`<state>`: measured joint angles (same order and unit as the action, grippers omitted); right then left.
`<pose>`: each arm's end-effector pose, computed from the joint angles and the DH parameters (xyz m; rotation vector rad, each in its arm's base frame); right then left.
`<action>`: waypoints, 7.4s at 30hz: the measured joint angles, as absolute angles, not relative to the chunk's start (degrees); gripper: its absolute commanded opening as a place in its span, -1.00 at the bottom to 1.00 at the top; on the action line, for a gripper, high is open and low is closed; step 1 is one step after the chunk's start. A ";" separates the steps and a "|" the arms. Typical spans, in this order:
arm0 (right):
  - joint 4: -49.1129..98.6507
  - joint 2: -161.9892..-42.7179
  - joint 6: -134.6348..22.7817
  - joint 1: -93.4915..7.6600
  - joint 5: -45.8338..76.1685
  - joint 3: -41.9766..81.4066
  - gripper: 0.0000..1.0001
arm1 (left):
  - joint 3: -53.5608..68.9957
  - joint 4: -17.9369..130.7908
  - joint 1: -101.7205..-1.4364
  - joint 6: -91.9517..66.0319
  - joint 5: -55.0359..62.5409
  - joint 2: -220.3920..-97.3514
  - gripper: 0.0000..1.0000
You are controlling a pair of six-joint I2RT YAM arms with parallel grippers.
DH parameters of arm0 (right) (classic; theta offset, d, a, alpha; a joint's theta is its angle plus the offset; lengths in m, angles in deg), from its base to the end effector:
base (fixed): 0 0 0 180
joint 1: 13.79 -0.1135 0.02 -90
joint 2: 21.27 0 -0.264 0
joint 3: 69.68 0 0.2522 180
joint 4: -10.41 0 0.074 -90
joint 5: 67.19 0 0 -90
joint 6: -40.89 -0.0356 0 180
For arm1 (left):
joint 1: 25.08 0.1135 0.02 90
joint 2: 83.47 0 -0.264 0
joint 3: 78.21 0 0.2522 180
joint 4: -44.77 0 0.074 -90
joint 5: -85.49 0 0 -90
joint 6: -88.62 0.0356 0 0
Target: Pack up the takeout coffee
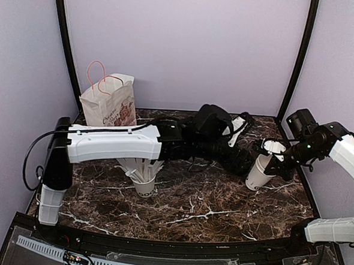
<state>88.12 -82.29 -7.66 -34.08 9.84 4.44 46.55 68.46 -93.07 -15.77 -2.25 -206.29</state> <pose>0.1701 0.0714 0.3034 -1.4233 2.2482 0.1872 0.1924 -0.4798 0.3033 0.9639 1.8465 -0.9605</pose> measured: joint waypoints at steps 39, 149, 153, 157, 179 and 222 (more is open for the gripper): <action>82.43 -85.94 -10.72 -34.83 6.86 1.49 -1.00 | -17.16 96.31 -70.81 -45.52 -15.27 -140.89 0.23; 82.85 -80.84 -10.61 -36.47 6.93 1.07 -1.00 | 4.21 94.98 -5.79 -23.86 1.43 -132.44 -0.05; 82.50 -81.46 -10.63 -36.53 4.44 1.31 -1.00 | 6.24 91.11 -10.99 -22.68 9.75 -128.52 0.05; 82.19 -84.12 -10.68 -36.68 0.63 2.87 -1.00 | 5.46 83.74 -23.71 -20.71 15.59 -127.56 0.33; 80.88 -88.58 -14.13 -36.64 -10.32 12.39 -1.00 | 6.83 60.55 -91.88 4.75 -5.15 -175.82 0.98; 88.71 -89.96 -14.52 -35.37 -25.35 19.83 -1.00 | 4.08 33.67 -89.83 0.05 -0.17 -190.20 0.73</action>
<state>88.71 -89.96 -14.52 -35.37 -25.35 19.83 4.08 33.67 -89.83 0.05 -0.17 -190.20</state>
